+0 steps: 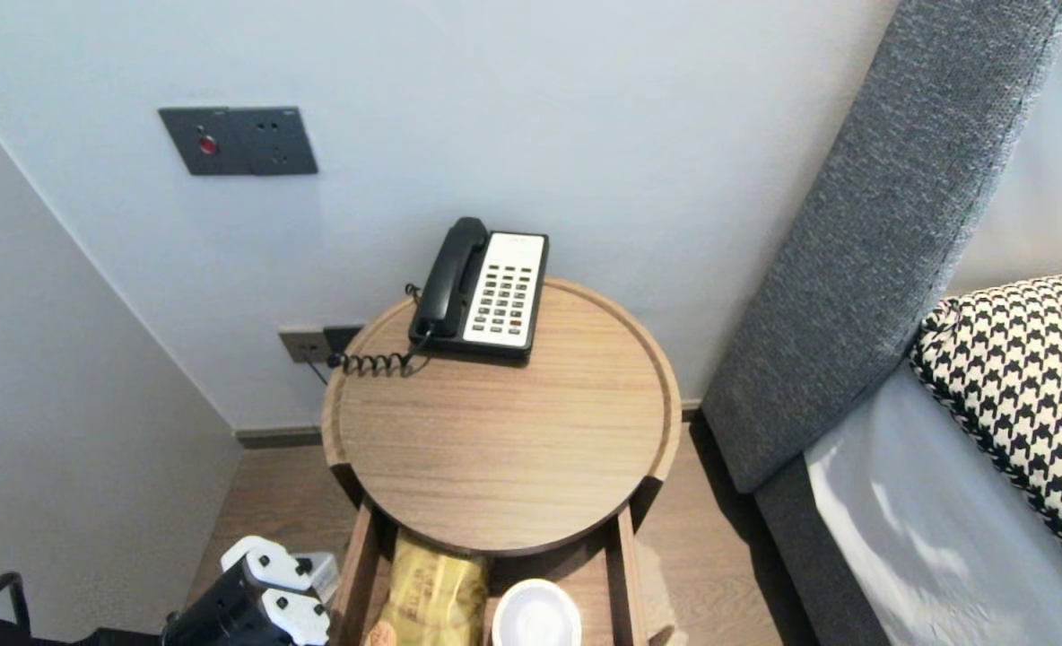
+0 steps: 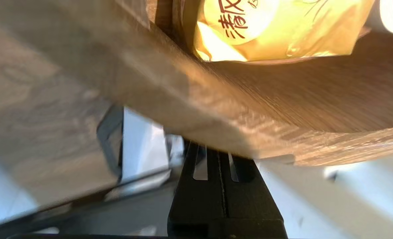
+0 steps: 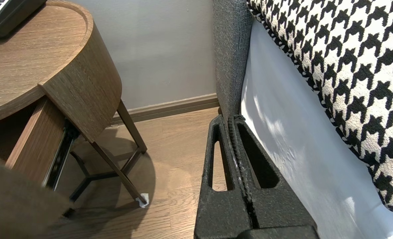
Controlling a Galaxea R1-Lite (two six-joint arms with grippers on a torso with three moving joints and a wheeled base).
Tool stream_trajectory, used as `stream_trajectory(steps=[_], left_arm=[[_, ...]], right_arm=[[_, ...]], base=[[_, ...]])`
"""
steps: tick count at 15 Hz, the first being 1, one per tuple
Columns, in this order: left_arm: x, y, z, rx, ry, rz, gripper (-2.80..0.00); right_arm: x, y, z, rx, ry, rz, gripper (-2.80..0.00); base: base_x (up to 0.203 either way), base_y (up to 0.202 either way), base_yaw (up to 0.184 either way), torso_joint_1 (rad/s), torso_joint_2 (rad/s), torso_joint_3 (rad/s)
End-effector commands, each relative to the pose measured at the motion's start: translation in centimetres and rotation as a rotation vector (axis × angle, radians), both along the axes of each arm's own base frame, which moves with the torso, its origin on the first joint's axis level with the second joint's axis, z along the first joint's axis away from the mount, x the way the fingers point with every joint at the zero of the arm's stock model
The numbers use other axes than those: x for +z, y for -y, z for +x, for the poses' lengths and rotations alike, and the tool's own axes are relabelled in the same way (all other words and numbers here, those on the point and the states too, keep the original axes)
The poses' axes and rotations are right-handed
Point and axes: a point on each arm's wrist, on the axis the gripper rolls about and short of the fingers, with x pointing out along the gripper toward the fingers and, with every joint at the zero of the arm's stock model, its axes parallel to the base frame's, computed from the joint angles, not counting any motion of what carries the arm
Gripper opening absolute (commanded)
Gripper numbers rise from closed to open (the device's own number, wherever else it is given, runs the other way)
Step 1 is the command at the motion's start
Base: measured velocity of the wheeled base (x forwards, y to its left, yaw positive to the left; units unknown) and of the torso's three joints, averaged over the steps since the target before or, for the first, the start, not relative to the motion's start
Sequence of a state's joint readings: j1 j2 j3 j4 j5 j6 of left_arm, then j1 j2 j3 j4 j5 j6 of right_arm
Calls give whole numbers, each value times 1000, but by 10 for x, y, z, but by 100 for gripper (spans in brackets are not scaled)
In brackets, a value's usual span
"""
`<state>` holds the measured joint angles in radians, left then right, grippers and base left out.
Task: Close the nightstand drawer
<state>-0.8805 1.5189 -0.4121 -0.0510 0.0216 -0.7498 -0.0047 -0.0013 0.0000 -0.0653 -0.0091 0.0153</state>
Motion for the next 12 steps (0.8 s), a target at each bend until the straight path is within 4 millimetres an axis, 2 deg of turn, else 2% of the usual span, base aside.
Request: stream_trajectory(steps=[1,4,12], left_arm=[[0,1,7,39,35,-3,-280],[2,1,11,58,59,-11,-280],[18,3,40,158,160,-117,-280]], right_arm=[[-7,0,2,0,-22,0,-280],[-7,0,2,0,-22,0,-280],[-7,0,2,0,-22,0,-280]], base=[[0,0,0,0,0,0],[0,0,0,0,0,0],[0,0,0,0,0,0]])
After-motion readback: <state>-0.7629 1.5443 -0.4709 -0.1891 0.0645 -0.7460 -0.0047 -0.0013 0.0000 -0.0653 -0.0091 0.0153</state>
